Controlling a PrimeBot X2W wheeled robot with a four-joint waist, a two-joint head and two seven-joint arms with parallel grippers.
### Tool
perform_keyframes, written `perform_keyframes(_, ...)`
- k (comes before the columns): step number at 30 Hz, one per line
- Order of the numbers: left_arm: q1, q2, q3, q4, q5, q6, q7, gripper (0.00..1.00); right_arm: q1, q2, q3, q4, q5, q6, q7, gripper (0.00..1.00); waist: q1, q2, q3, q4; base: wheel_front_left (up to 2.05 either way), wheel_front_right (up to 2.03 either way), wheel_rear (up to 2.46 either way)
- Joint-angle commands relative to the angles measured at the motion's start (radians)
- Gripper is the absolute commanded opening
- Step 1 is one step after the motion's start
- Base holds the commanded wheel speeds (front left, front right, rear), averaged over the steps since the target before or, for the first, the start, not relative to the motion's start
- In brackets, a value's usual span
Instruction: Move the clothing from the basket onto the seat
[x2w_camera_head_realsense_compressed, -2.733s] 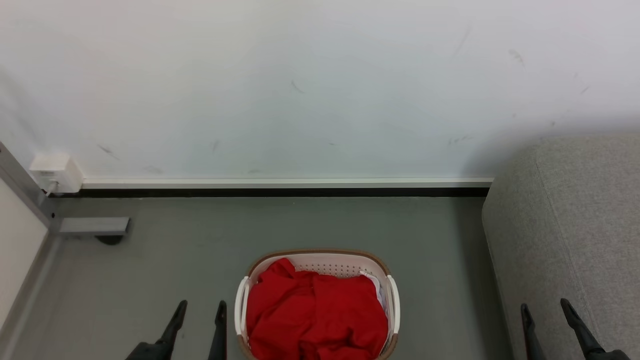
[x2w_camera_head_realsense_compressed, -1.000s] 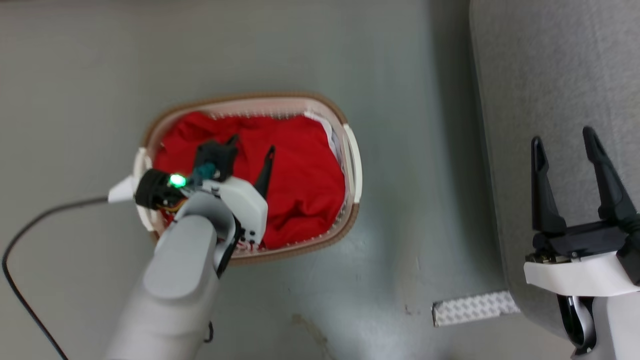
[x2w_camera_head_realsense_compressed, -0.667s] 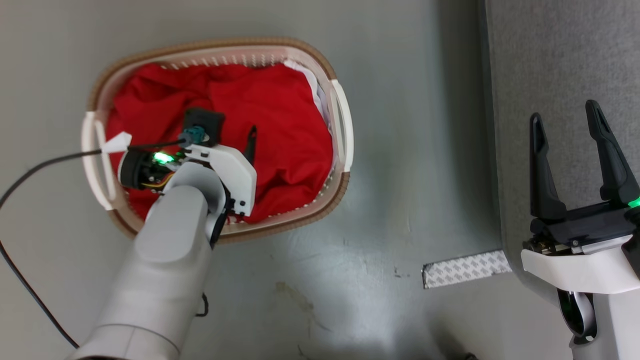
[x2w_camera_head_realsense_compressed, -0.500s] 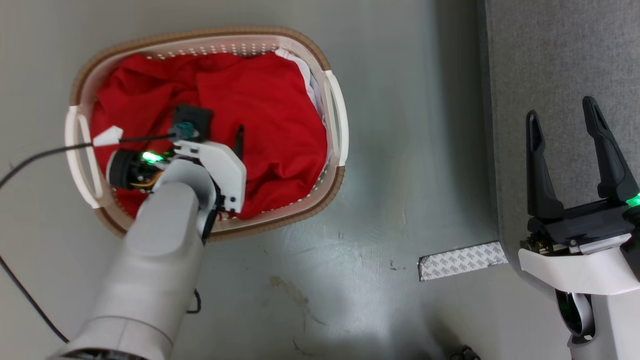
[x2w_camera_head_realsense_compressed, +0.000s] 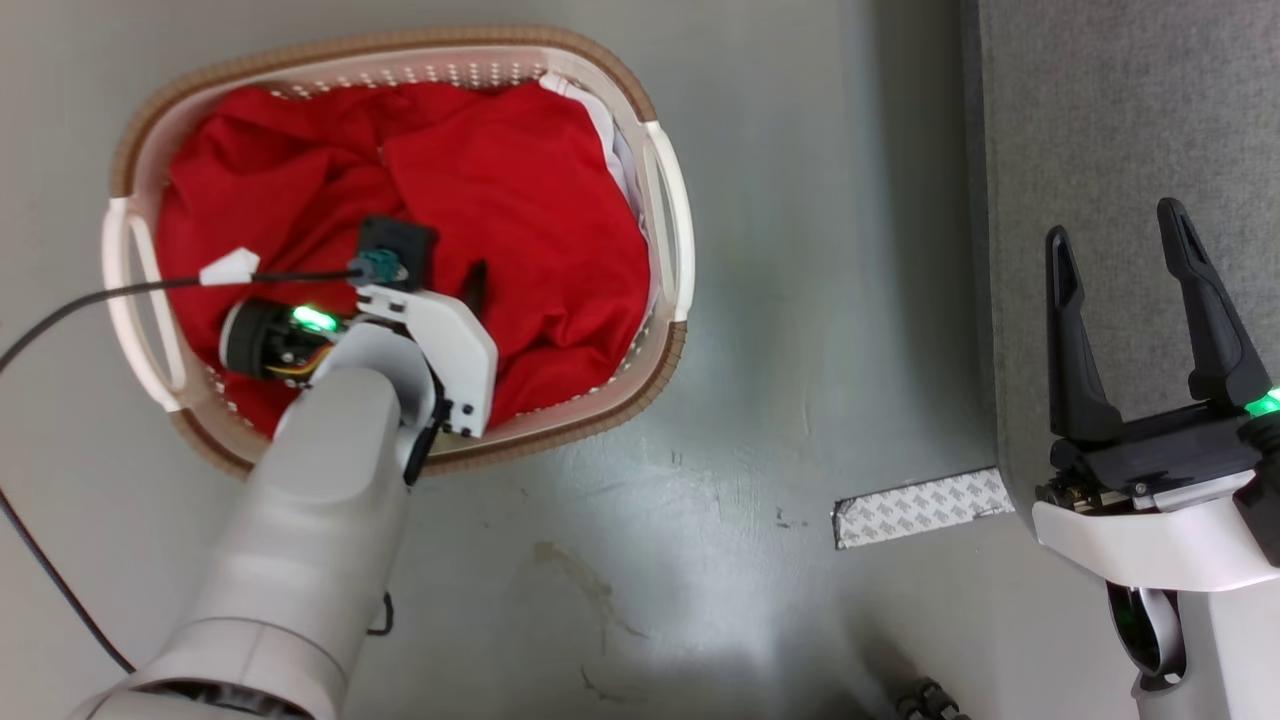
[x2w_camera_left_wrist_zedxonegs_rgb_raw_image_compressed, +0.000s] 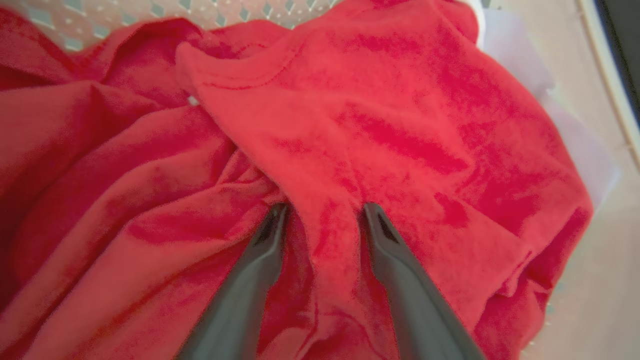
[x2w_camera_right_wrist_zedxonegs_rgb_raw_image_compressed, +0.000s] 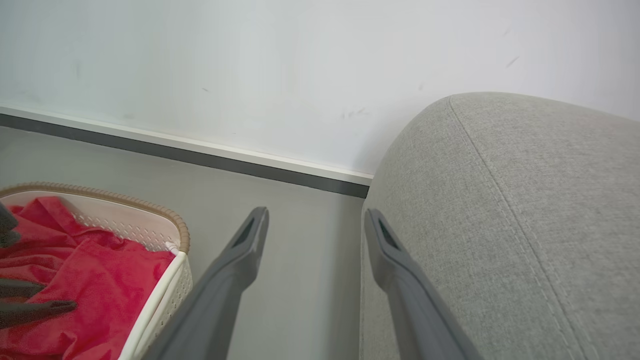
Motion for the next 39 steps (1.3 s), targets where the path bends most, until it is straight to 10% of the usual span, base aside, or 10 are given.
perform_keyframes(1,0.003,-0.004,-0.011,0.009,-0.010,-0.014,-0.017,0.00,0.007,-0.003,-0.003,0.008,0.000,-0.002,0.000,1.00,-0.0001,0.0000,-0.016,0.007,0.00,0.00,0.00)
perform_keyframes(27,0.376,0.015,-0.182,-0.406,-0.437,-0.060,-0.087,0.00,0.249,-0.015,-0.092,0.159,-0.017,-0.002,0.001,1.00,-0.0001,0.0000,-0.632,0.148,0.00,0.00,0.00)
perform_keyframes(39,0.595,0.114,-0.130,-0.761,-0.476,0.039,-0.058,0.00,0.372,-0.010,-0.112,0.185,-0.022,-0.002,0.001,1.00,-0.0001,0.0000,-0.830,0.154,0.00,0.00,0.00)
